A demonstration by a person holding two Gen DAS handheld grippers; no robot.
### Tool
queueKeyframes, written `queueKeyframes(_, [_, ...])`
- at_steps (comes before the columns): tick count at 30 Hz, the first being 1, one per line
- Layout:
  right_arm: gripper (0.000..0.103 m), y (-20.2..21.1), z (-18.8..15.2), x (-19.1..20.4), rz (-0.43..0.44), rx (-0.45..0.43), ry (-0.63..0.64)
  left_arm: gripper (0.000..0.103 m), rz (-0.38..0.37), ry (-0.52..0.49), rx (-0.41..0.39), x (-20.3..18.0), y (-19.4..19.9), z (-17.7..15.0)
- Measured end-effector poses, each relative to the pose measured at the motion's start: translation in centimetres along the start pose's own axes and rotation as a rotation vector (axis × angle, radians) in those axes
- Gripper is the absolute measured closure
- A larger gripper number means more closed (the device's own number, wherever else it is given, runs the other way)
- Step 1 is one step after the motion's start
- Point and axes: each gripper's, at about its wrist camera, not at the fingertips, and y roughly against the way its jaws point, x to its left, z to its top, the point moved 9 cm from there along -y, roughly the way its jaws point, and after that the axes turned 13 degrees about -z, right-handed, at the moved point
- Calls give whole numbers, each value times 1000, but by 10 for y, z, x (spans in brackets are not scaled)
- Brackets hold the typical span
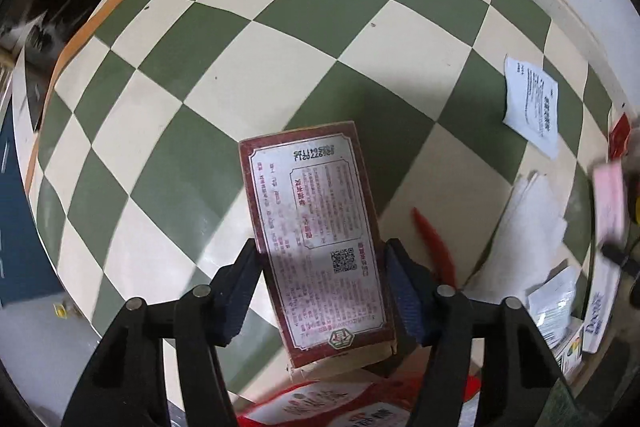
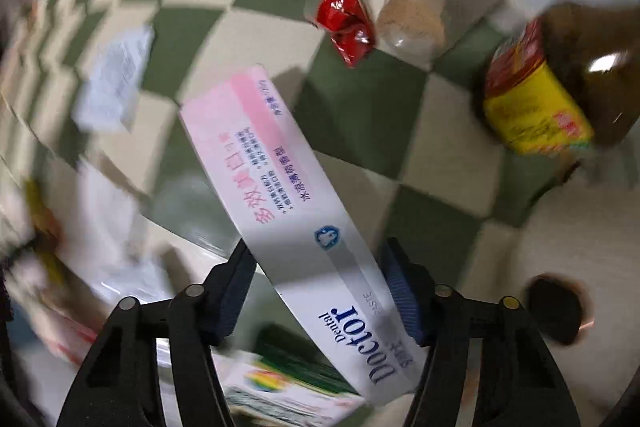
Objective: Collect trash
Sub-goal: 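Grasp the maroon medicine box with the left tool while the right tool grasps the pink toothpaste box, then carry both boxes over the floor trash bin with both tools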
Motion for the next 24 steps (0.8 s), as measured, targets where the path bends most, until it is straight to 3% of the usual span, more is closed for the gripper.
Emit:
queueKeyframes(1, [37, 1, 3, 2, 55, 12, -31, 42, 5, 2, 25, 1, -2, -3])
queueKeyframes(3, [15, -1, 5, 2, 11, 19, 17, 42, -2, 11, 35, 3, -3, -7])
queueKeyframes(7, [14, -13, -3, 6, -105, -2, 132, 46, -14, 4, 5, -5, 8, -12])
queueKeyframes(8, [18, -19, -7, 9, -118, 3, 165, 46, -3, -2, -7, -2, 7, -15])
queueKeyframes(10, [50, -24, -9, 22, -123, -15, 185, 46, 26, -17, -35, 0, 18, -16])
queueKeyframes(15, [52, -8, -10, 27, -151, -147, 119, 46, 95, -95, -125, -11, 58, -15])
queueKeyframes(18, [52, 21, -7, 32, -174, -250, 84, 46, 121, -147, -195, -26, 90, -12])
queueKeyframes(21, [52, 68, -14, 39, -178, -361, 28, 46, 119, -204, -285, -39, 124, -15])
queueKeyframes(24, [52, 121, -24, 41, -128, -427, -37, 46, 86, -265, -358, -17, 148, -1])
